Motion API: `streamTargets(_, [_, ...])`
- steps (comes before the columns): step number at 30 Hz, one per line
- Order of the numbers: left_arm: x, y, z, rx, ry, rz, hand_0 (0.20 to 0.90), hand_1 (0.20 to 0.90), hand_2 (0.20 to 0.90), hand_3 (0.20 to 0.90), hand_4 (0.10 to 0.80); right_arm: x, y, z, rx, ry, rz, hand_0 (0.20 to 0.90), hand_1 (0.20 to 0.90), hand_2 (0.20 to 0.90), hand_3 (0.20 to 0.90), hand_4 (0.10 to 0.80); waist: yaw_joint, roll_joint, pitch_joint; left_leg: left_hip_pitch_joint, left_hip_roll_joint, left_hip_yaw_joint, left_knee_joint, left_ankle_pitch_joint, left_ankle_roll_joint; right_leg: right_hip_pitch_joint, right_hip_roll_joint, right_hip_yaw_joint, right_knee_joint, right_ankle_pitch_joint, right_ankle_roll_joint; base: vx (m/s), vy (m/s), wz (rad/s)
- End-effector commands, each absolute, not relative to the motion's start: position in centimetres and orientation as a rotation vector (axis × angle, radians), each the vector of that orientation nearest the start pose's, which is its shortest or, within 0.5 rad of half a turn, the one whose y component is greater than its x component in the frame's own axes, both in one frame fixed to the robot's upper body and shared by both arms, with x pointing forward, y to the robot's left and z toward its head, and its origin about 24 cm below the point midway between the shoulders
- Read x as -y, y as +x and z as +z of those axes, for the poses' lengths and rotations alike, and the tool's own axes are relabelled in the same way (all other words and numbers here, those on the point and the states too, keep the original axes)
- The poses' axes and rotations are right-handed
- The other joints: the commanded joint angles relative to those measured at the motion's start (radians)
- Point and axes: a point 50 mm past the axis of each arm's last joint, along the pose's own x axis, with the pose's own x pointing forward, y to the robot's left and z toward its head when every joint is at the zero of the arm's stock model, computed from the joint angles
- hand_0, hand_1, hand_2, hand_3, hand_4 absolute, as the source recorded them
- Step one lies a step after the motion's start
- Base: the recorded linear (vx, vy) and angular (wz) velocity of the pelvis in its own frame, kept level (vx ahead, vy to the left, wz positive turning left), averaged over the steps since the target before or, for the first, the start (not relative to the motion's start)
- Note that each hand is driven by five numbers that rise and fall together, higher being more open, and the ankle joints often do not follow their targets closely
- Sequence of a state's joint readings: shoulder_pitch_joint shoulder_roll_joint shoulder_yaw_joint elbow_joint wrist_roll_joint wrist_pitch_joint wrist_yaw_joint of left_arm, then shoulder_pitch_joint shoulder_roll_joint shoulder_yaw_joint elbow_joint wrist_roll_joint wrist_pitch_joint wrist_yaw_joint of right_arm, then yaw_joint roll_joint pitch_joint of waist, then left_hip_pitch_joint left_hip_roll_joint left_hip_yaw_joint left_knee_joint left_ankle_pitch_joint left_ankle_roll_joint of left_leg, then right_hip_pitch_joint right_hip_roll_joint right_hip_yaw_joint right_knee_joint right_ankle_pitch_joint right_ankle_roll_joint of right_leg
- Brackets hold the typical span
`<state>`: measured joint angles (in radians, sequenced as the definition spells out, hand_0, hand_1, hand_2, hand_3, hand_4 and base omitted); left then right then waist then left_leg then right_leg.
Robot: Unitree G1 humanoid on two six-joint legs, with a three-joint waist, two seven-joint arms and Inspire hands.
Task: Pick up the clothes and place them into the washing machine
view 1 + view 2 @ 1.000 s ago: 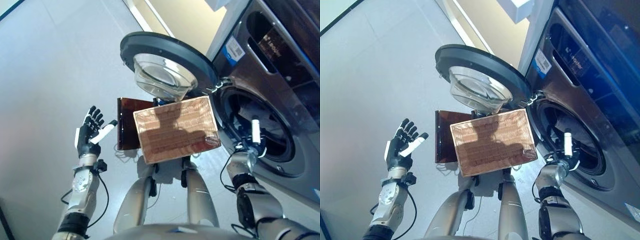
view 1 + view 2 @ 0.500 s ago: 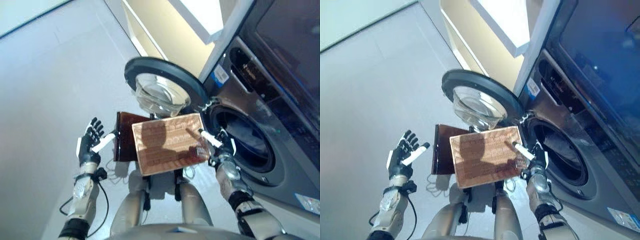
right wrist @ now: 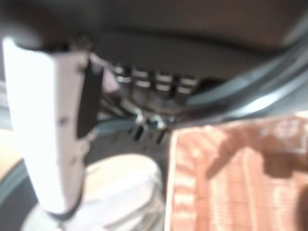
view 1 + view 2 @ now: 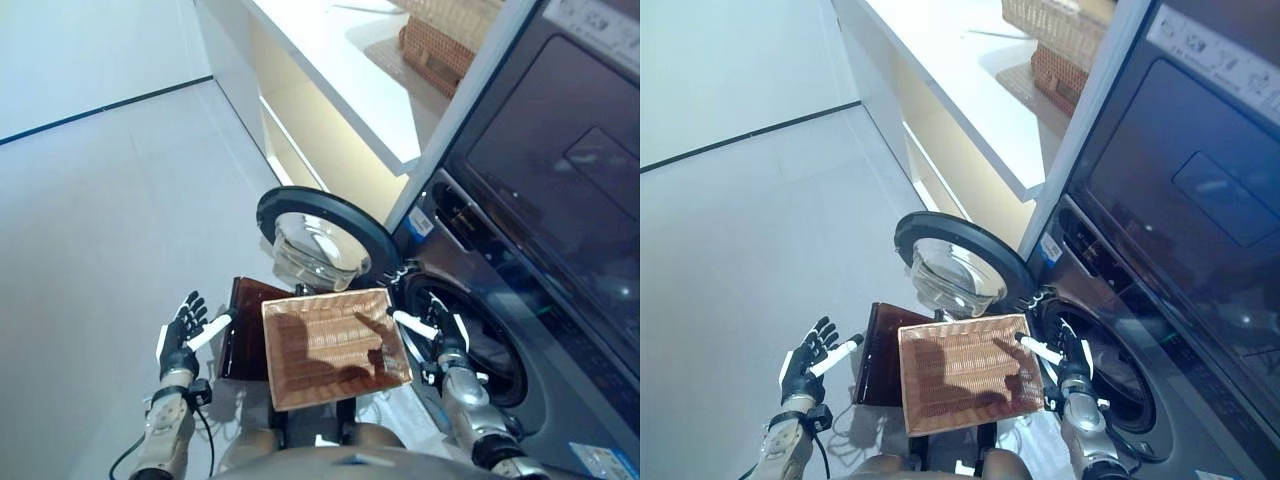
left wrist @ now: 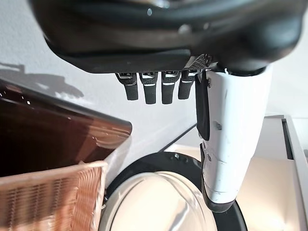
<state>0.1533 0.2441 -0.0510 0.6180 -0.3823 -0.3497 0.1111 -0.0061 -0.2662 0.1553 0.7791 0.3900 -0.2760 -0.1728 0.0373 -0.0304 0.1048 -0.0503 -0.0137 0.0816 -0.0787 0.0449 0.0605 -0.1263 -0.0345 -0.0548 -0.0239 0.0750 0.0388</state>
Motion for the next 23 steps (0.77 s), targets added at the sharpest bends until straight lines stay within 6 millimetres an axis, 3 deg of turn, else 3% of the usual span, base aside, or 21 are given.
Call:
streamTargets(1, [-24.1, 17.7, -6.8, -0.318, 0.014, 0.28, 0.9, 0.9, 0.9, 0.9, 0.8, 22.8, 19.6, -8.3, -0.445, -0.052, -0.249, 0.9, 0.9, 0.9, 0.9, 0.8, 0.001, -0.014, -0.105, -0.021, -0.045, 0.002, 0.01, -0.037, -0.041, 0.001, 0.014, -0.03, 0.009, -0.038, 0.023, 0.029, -0.008, 0.04])
streamTargets(9, [-24.4, 16.5, -8.5, -0.412, 0.009, 0.311, 0.9, 0.9, 0.9, 0.9, 0.8, 21.8, 17.9, -10.0, -0.539, -0.07, -0.189, 0.9, 0.9, 0.9, 0.9, 0.8, 0.002, -0.028, -0.15, 0.041, -0.038, 0.014, -0.009, -0.038, -0.048, 0.066, 0.027, -0.02, -0.019, -0.037, 0.024, -0.01, -0.001, -0.02])
streamTargets(14, [-24.0, 15.5, -9.8, -0.485, 0.018, 0.307, 0.9, 0.9, 0.9, 0.9, 0.8, 21.8, 16.2, -11.7, -0.65, -0.199, -0.177, 0.9, 0.9, 0.9, 0.9, 0.8, 0.007, -0.037, -0.162, 0.061, -0.036, 0.014, -0.009, -0.043, -0.05, 0.095, 0.031, -0.031, -0.021, -0.043, 0.026, -0.014, -0.002, 0.02])
streamTargets(23, [-24.2, 14.7, -10.3, -0.527, 0.037, 0.31, 0.9, 0.9, 0.9, 0.9, 0.8, 20.7, 15.5, -12.1, -0.662, -0.159, -0.161, 0.9, 0.9, 0.9, 0.9, 0.8, 0.011, -0.033, -0.176, 0.105, -0.045, 0.008, -0.009, -0.056, -0.043, 0.138, 0.025, -0.039, -0.017, -0.056, 0.029, 0.016, 0.013, 0.03])
